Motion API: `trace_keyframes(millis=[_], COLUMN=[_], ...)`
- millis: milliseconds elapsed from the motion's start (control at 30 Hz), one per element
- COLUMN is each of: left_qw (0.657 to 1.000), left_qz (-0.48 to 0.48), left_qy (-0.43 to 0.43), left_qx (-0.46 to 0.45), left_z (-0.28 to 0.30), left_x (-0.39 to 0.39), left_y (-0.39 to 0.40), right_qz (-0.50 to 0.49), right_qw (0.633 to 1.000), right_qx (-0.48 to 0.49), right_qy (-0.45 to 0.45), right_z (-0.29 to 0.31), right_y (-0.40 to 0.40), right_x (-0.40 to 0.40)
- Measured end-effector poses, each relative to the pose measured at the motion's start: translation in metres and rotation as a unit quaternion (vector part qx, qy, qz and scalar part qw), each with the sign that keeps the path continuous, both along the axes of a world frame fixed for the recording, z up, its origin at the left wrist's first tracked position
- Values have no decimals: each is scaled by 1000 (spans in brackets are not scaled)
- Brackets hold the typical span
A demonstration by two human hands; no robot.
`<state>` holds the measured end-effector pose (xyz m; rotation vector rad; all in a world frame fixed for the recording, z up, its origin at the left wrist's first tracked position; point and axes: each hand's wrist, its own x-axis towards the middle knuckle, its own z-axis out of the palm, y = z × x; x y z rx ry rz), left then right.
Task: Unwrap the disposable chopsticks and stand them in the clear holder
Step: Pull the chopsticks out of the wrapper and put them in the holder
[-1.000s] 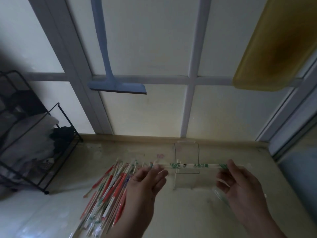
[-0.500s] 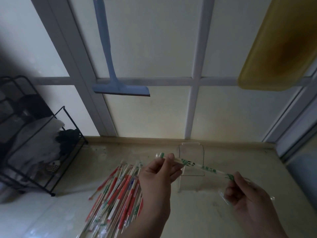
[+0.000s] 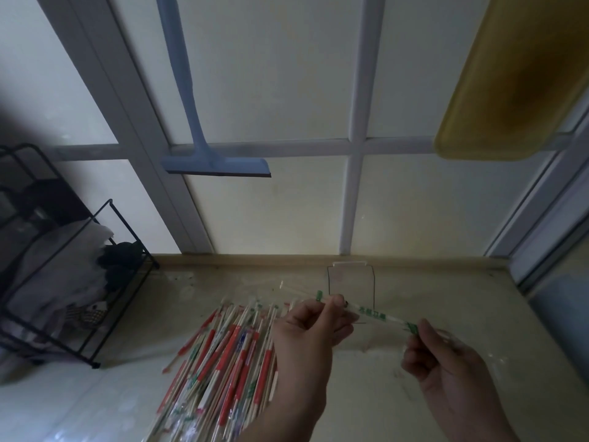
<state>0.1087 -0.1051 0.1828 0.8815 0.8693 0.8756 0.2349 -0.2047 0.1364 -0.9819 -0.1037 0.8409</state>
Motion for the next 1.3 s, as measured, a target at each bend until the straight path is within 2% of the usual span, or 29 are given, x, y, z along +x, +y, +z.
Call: trace_keyframes(millis=[200,600,867,933,1000,1067,1100,1133,1200,1233,1267,1300], left_qw=[998,995,989,988,990,991,992,992,994,995,995,996], left_qz=[-66,23,76,85,85,79,77,75,69,65,59,53], left_qy=[2,-48,-57,-55,-48,-38,-34,-30,-19,-12,-5,0], left_qx=[4,-87,-117,-113,-102,-96,-95,-93,-85,-81,-78,-77], left_z=[-4,-14,-30,-33,-35,-36,-37,-37,-37,-39,-40,-43], left_x=[-3,-20,-35,-36,-35,-31,-28,-25,-20,-17,-14,-11], left_y=[7,49,77,79,78,74,71,68,64,62,59,58], right_qz=[-25,2,12,-7,-52,-44,-20,7,49,85,129,171], right_qw=[1000,994,993,983,957,930,901,850,723,684,675,685], right_qx=[5,-66,-64,-94,-125,-155,-189,-234,-308,-323,-330,-330], right_qy=[17,-83,-101,-159,-255,-330,-391,-471,-616,-649,-648,-627], right_z=[-7,-5,-4,-4,1,3,3,3,5,5,4,2], right_y=[-4,-12,-28,-33,-38,-43,-45,-47,-49,-49,-50,-50], right_x=[7,19,38,49,62,73,78,83,90,91,91,90])
